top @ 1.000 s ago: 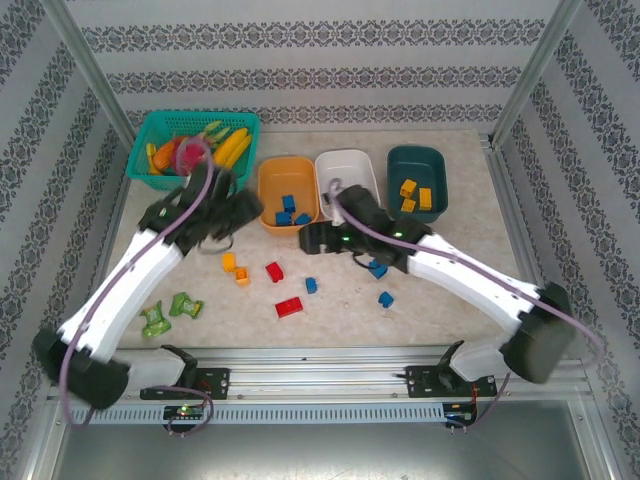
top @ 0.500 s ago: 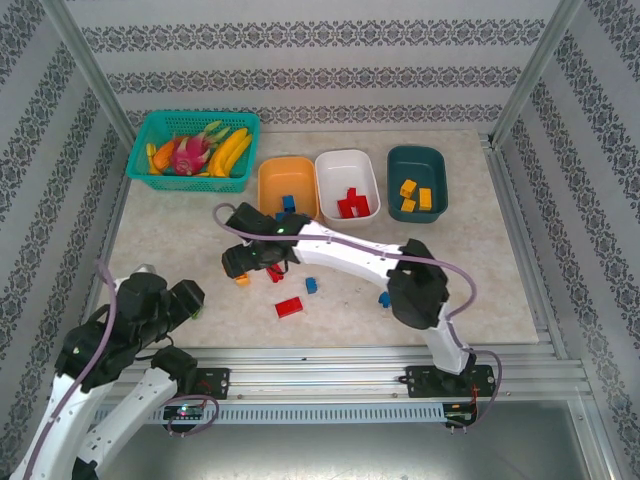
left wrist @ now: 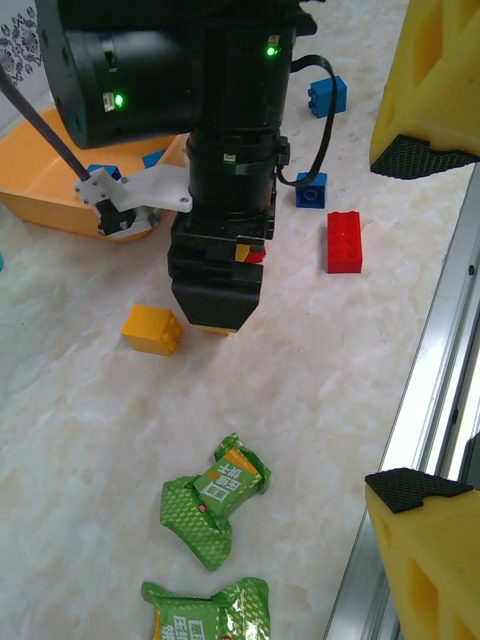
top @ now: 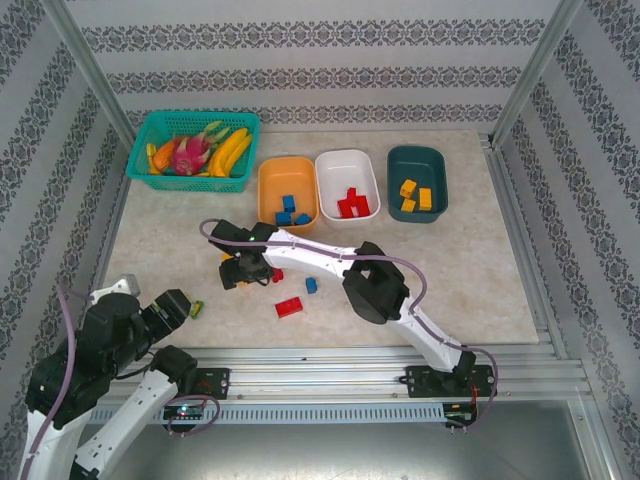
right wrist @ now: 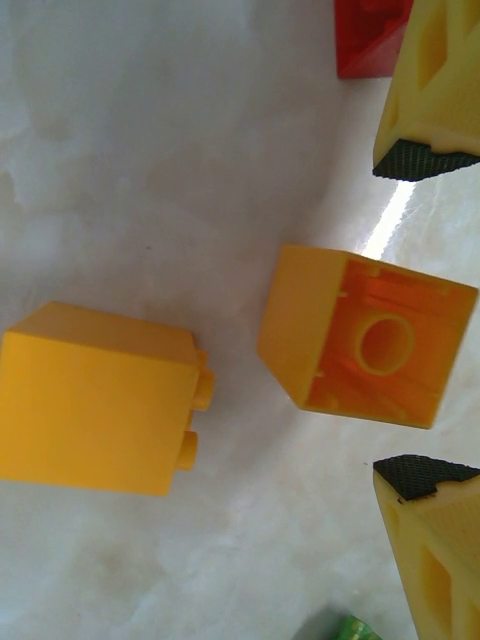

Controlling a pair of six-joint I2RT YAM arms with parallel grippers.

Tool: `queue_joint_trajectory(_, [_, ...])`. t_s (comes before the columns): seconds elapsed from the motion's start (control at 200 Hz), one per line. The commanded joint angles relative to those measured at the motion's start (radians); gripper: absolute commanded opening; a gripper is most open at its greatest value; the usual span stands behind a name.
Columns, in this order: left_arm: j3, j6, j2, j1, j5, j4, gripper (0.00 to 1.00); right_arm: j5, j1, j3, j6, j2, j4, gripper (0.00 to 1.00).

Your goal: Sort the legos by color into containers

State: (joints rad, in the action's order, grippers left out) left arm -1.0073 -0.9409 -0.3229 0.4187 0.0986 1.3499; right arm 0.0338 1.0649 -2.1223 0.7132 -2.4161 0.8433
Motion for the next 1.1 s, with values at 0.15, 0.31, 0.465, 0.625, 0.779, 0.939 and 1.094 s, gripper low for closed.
queue_joint_trajectory(0.15, [-0.032,0.040,0.007,0.003,-0.017,0.052,0.79,-0.022,0.009,-0.102,0.029,-0.082,0.055,0.66])
queue_joint_trajectory(0.31, [-0.033,0.046,0.004,0.002,-0.025,0.050,0.79,-0.013,0.004,-0.121,0.022,-0.094,0.042,0.50])
queue_joint_trajectory(0.465, [-0.028,0.049,0.001,0.002,-0.030,0.037,0.79,-0.025,0.002,-0.121,0.020,-0.076,0.060,0.38])
queue_joint_trajectory(0.625, [-0.017,0.090,-0.037,0.003,-0.100,-0.052,0.79,-0.072,0.000,-0.026,0.011,0.058,0.045,0.26])
queue_joint_trajectory(0.779, [0.012,0.114,-0.217,0.003,-0.338,-0.313,0.78,-0.153,-0.047,0.156,-0.006,0.299,0.035,0.25])
queue_joint_trajectory(0.939, [-0.034,0.136,-0.443,0.011,-0.407,-0.551,0.79,-0.187,-0.211,0.399,-0.031,0.581,0.006,0.24])
queue_joint_trajectory(1.094, [-0.147,0.185,-0.689,0.058,-0.427,-0.697,0.79,-0.147,-0.469,0.571,-0.096,0.764,-0.016,0.24])
